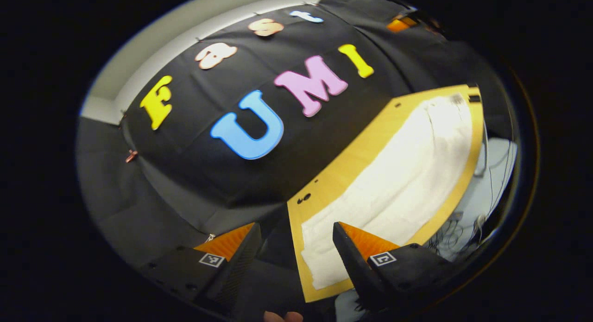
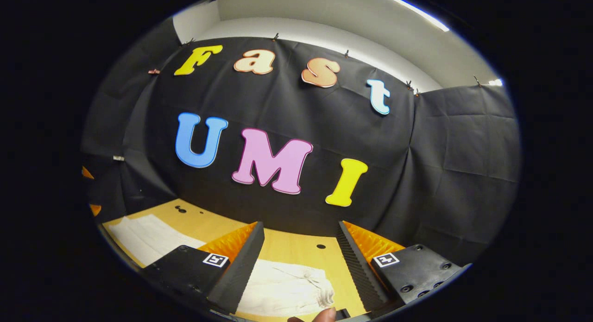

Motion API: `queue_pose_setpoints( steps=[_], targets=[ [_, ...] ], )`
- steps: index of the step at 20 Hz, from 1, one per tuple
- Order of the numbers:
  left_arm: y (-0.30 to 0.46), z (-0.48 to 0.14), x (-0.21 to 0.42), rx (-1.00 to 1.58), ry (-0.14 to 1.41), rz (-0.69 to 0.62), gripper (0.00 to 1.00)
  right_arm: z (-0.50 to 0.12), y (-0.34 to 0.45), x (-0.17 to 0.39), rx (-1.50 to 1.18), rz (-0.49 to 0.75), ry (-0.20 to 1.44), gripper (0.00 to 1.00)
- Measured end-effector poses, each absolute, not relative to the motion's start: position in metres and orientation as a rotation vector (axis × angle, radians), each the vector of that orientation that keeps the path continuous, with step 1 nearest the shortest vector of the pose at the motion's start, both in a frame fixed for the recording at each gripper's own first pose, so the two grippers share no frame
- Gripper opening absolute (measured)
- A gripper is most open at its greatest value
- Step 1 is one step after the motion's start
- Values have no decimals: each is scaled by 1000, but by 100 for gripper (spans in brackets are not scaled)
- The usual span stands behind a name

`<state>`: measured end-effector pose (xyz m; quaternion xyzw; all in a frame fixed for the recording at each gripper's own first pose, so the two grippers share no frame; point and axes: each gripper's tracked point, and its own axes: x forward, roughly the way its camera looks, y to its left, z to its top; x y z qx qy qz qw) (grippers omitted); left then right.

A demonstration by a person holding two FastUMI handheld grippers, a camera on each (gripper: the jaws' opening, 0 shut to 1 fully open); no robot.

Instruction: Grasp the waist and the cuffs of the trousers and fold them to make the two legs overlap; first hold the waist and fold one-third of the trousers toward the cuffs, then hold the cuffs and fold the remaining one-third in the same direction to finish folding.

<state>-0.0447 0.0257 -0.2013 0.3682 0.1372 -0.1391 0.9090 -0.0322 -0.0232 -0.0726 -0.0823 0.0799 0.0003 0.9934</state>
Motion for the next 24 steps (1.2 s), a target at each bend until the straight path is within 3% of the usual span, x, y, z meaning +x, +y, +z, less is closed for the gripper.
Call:
queue_pose_setpoints(
  steps=[5, 11, 18, 24],
  targets=[
    [48, -317, -57, 1013, 465, -523, 97, -111, -39, -47, -186, -18, 272, 97],
    [83, -399, -39, 1241, 578, -625, 97, -143, -55, -63, -257, -42, 356, 97],
    [82, -431, -17, 1411, 587, -764, 93, -166, -63, -74, -259, -81, 410, 97],
    [76, -440, 28, 1466, 572, -745, 84, -206, -93, -79, -412, -33, 454, 97]
  ],
)
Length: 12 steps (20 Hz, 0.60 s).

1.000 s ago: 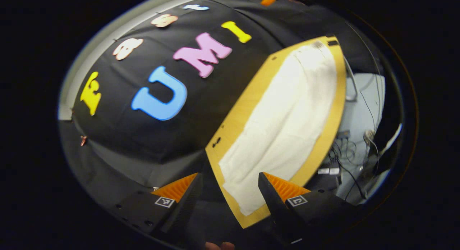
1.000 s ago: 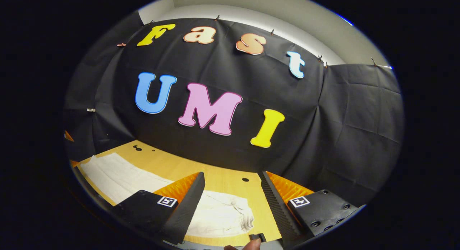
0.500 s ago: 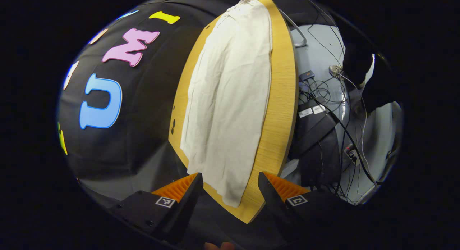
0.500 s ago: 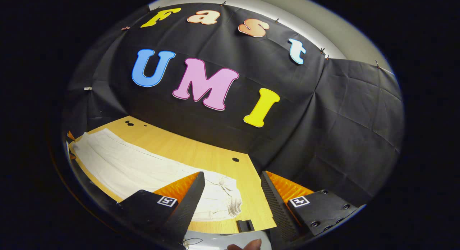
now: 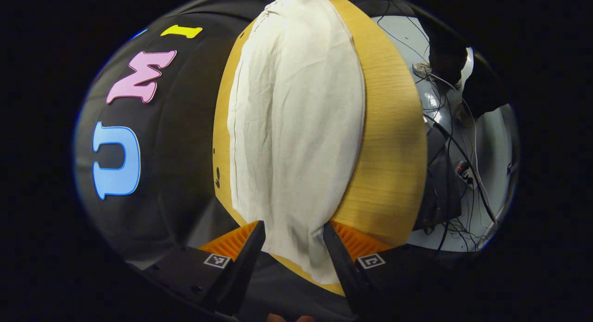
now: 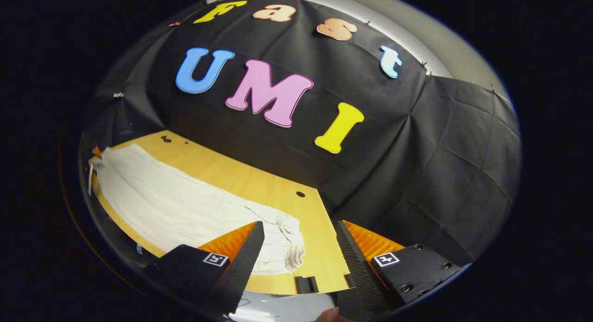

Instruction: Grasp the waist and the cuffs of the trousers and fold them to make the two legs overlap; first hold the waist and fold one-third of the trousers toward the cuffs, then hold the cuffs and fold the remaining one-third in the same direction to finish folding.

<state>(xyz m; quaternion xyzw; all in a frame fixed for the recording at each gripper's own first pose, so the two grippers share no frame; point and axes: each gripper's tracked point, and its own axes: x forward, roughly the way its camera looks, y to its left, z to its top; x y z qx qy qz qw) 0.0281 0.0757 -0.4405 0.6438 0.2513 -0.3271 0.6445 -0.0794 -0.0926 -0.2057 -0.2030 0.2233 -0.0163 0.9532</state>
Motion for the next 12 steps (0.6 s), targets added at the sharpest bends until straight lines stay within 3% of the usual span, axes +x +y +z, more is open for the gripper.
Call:
queue_pose_setpoints(
  steps=[1, 2, 3, 5, 6, 8, 9, 12],
  targets=[
    [73, -446, 37, 1490, 577, -745, 83, -220, -107, -74, -511, 2, 459, 97],
    [71, -451, 41, 1505, 589, -745, 76, -230, -114, -71, -576, 36, 462, 97],
    [72, -453, 43, 1527, 587, -741, 61, -249, -123, -70, -681, 92, 476, 97],
    [67, -455, 46, 1547, 590, -733, 52, -281, -125, -76, -823, 200, 498, 97],
    [71, -458, 48, 1547, 606, -734, 37, -296, -123, -79, -883, 259, 505, 97],
    [67, -466, 46, 1520, 656, -736, 23, -331, -114, -89, -997, 397, 504, 97],
    [65, -466, 48, 1510, 665, -731, 11, -351, -110, -95, -1049, 473, 505, 97],
    [68, -467, 49, 1384, 738, -728, 5, -392, -106, -97, -1132, 610, 509, 97]
  ],
)
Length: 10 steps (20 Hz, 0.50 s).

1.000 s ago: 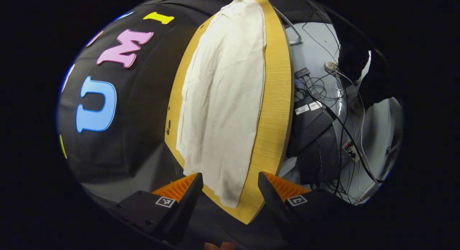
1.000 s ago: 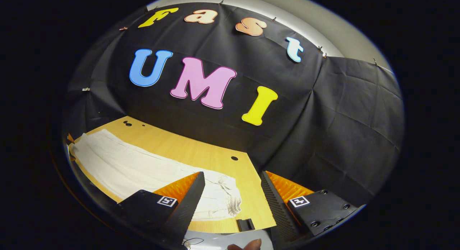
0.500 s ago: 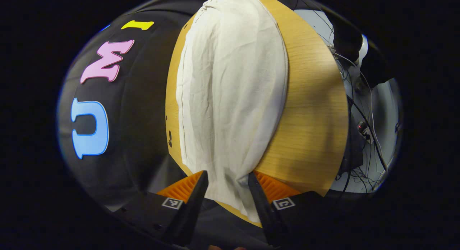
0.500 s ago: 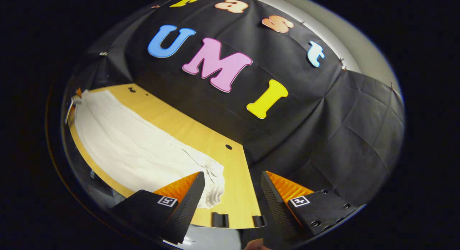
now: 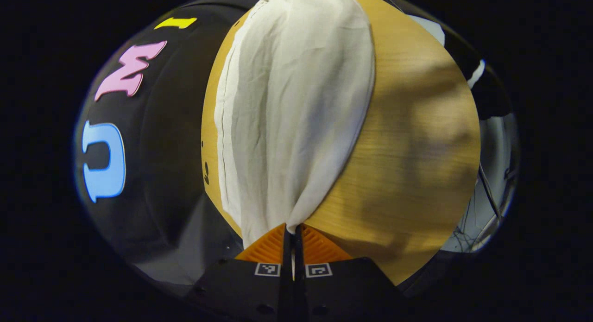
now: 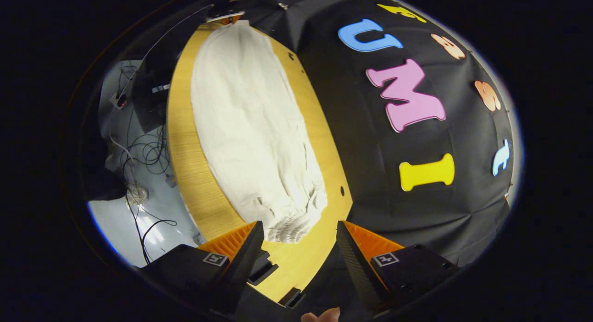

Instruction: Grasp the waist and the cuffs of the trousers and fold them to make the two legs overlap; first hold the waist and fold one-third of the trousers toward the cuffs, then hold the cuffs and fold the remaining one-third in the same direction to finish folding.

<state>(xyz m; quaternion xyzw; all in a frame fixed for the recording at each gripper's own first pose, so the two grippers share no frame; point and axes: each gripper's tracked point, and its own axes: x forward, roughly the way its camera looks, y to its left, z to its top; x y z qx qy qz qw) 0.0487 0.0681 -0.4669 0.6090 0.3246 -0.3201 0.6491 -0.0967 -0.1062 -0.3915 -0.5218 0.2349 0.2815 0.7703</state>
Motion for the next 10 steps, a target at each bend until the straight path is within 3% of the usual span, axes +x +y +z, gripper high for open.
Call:
queue_pose_setpoints(
  steps=[10],
  targets=[
    [64, -463, 50, 1403, 789, -728, 5, -466, -134, -77, -1361, 762, 581, 97]
  ],
)
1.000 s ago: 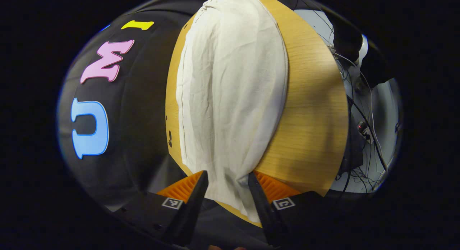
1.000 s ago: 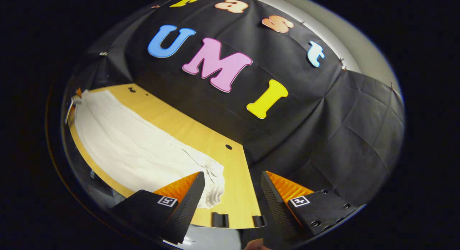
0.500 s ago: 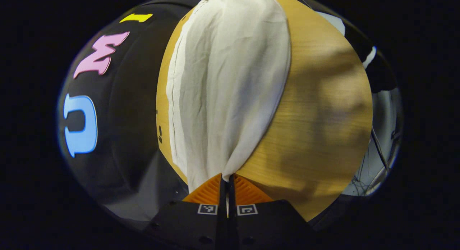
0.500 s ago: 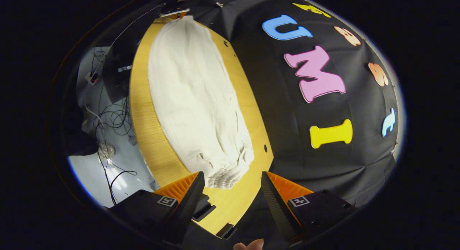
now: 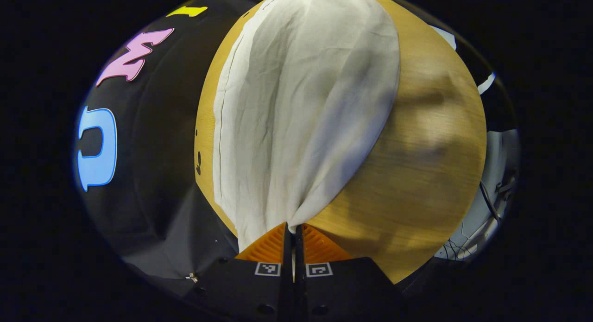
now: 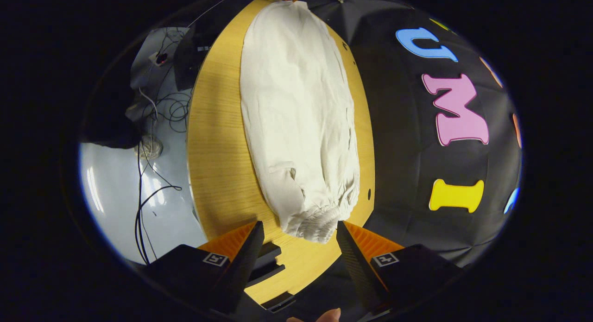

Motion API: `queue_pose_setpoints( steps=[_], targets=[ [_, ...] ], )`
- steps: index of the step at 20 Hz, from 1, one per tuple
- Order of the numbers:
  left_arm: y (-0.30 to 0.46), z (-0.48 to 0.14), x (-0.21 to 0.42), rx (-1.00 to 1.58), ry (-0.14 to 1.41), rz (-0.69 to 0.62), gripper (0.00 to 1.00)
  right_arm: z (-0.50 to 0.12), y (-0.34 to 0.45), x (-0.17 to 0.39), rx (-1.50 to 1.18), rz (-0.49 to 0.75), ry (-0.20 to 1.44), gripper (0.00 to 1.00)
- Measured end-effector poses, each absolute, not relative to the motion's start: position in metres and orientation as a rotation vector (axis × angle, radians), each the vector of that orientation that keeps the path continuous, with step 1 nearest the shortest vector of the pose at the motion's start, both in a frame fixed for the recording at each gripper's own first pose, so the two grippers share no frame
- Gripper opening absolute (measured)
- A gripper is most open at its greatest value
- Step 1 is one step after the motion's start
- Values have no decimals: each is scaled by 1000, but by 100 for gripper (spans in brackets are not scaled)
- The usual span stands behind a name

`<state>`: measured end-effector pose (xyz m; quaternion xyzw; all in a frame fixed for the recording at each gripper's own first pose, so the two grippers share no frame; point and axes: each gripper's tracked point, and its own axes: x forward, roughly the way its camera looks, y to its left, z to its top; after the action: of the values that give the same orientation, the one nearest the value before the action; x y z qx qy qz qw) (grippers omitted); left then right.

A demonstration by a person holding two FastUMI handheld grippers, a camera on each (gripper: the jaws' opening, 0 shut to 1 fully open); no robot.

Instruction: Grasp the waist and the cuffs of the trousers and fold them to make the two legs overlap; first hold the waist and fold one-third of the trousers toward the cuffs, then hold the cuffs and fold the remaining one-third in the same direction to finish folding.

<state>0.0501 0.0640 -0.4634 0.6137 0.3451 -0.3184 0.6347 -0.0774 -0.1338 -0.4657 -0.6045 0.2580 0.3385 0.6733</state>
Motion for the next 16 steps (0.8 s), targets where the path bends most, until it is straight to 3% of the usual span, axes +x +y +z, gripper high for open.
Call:
queue_pose_setpoints(
  steps=[3, 6, 8, 9, 10, 11, 13, 16],
  targets=[
    [65, -463, 51, 1403, 793, -727, 5, -473, -132, -55, -1436, 749, 534, 95],
    [64, -463, 51, 1408, 795, -725, 5, -489, -126, -41, -1473, 819, 545, 90],
    [64, -464, 52, 1396, 801, -723, 5, -500, -126, -43, -1467, 864, 605, 64],
    [64, -464, 52, 1386, 804, -723, 5, -503, -128, -43, -1459, 860, 631, 40],
    [63, -464, 51, 1378, 810, -721, 5, -505, -128, -44, -1431, 856, 655, 38],
    [63, -463, 51, 1377, 814, -721, 5, -508, -128, -44, -1398, 846, 682, 22],
    [62, -462, 51, 1375, 814, -721, 5, -507, -128, -46, -1343, 847, 723, 6],
    [63, -461, 51, 1349, 817, -706, 5, -503, -126, -45, -1247, 848, 786, 5]
  ],
)
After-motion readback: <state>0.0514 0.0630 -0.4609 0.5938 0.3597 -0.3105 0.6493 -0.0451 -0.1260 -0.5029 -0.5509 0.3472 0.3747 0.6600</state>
